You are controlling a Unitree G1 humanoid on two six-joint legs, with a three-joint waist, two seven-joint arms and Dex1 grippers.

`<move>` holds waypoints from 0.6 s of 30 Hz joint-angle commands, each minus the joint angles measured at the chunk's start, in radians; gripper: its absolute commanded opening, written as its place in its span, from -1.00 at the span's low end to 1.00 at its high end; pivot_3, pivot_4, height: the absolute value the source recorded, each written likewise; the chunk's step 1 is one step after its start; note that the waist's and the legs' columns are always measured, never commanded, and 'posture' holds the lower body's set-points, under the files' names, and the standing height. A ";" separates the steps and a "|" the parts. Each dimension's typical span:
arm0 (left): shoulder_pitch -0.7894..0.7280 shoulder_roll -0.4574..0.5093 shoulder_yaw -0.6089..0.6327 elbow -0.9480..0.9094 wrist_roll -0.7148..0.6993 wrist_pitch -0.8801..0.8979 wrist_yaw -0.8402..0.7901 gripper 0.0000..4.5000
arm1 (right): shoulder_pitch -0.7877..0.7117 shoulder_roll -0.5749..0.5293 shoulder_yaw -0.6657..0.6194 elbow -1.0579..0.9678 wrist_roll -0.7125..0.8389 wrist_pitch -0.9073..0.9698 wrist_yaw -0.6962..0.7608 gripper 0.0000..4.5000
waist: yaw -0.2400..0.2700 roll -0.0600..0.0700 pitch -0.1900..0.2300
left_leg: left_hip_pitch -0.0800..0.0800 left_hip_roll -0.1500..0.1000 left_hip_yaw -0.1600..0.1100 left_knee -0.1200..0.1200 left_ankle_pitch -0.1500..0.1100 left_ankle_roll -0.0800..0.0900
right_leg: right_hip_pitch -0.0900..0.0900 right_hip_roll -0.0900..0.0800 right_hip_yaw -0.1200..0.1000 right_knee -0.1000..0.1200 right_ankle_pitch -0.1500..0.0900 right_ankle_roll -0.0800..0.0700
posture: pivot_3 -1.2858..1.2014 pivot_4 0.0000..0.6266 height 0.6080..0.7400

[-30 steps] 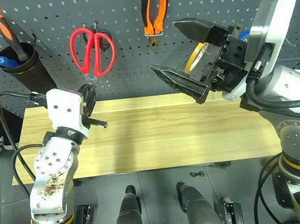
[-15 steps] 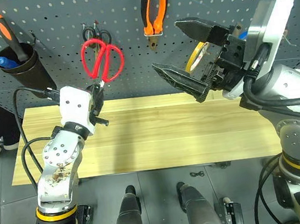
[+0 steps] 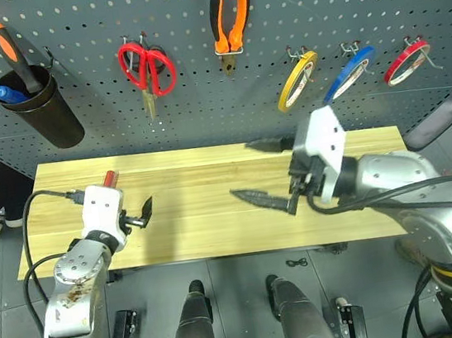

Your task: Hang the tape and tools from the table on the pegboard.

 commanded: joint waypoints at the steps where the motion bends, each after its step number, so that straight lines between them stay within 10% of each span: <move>1: -0.072 0.077 0.033 0.178 -0.025 -0.028 -0.089 0.98 | -0.077 0.074 0.108 0.005 -0.056 0.029 -0.029 1.00 | 0.000 0.000 0.000 | 0.000 0.000 0.000 0.000 0.000 0.000 | 0.000 0.000 0.000 0.000 0.000 0.000 | 0.03 0.35 1.00; 9: -0.437 0.199 -0.036 0.816 0.061 -0.218 -0.164 0.98 | -0.253 0.339 0.192 0.141 -0.128 0.140 -0.168 1.00 | 0.007 0.000 0.001 | -0.004 0.000 0.000 -0.001 0.002 0.001 | -0.004 0.000 -0.001 0.000 0.001 -0.001 | 0.02 0.40 1.00; 18: -0.718 0.172 -0.106 1.326 0.158 -0.470 -0.139 0.98 | -0.318 0.383 0.191 0.165 -0.193 0.164 -0.182 1.00 | 0.003 -0.001 0.009 | -0.015 -0.001 -0.001 0.001 0.002 0.001 | -0.015 -0.001 -0.003 0.006 0.005 -0.008 | 0.00 0.46 1.00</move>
